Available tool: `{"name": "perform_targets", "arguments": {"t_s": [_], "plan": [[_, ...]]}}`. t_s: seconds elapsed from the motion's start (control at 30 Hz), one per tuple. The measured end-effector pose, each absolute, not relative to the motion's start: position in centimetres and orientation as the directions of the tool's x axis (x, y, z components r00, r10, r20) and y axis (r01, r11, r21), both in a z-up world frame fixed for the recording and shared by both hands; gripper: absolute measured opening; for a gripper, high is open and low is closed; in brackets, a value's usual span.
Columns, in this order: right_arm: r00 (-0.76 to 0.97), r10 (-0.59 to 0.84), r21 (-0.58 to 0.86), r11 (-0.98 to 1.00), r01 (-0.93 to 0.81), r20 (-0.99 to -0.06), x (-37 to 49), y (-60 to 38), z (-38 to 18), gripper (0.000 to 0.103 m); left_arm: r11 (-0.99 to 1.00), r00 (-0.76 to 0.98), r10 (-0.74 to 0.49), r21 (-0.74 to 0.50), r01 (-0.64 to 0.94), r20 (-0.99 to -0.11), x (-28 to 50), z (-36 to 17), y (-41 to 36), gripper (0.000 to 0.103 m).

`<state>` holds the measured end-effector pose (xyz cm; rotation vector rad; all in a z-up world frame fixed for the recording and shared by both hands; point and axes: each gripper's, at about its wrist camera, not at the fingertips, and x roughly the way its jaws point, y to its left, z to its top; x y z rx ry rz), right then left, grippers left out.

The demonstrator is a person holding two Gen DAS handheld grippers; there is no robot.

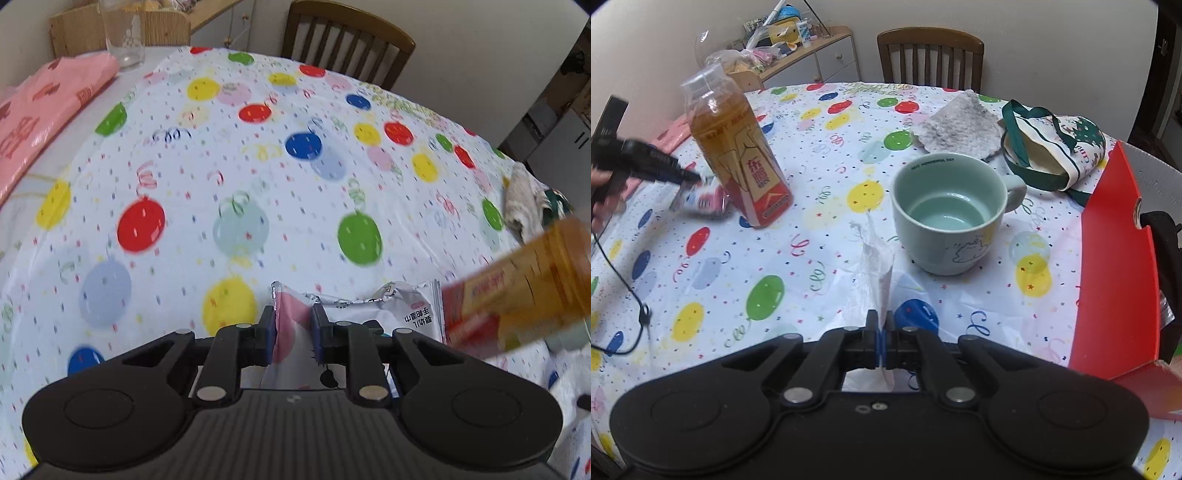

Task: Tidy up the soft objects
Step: 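Lift and carry the snack bag and tissue over the red shoebox with both tools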

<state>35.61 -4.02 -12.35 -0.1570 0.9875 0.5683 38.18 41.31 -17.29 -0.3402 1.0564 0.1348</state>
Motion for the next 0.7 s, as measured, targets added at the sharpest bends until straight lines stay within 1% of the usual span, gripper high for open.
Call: {"name": "perform_targets", "arguments": {"t_s": [0.2, 0.33, 0.47, 0.6, 0.7], "plan": [[0.413, 0.398, 0.142, 0.838, -0.527, -0.819, 34.8, -3.8, -11.6, 0.000, 0.942, 0.518, -0.090, -0.242, -0.234, -0.851, 34.8, -17.1, 39.0, 0.019], [0.435, 0.407, 0.142, 0.840, -0.523, -0.803, 33.8, -3.8, -10.9, 0.000, 0.949, 0.548, -0.106, -0.249, -0.194, -0.830, 33.4, -16.1, 37.1, 0.016], [0.441, 0.428, 0.153, 0.831, -0.534, -0.789, 33.0, -3.8, -9.9, 0.000, 0.941, 0.568, -0.167, -0.302, -0.152, -0.806, 32.4, -15.0, 34.9, 0.014], [0.453, 0.434, 0.153, 0.832, -0.534, -0.778, 32.2, -4.2, -9.2, 0.000, 0.947, 0.583, -0.207, -0.311, -0.084, -0.786, 31.2, -14.2, 32.0, 0.012], [0.460, 0.443, 0.163, 0.832, -0.530, -0.769, 31.6, -4.9, -8.6, 0.000, 0.931, 0.567, -0.277, -0.363, -0.043, -0.776, 30.9, -14.2, 30.0, 0.012]]}}
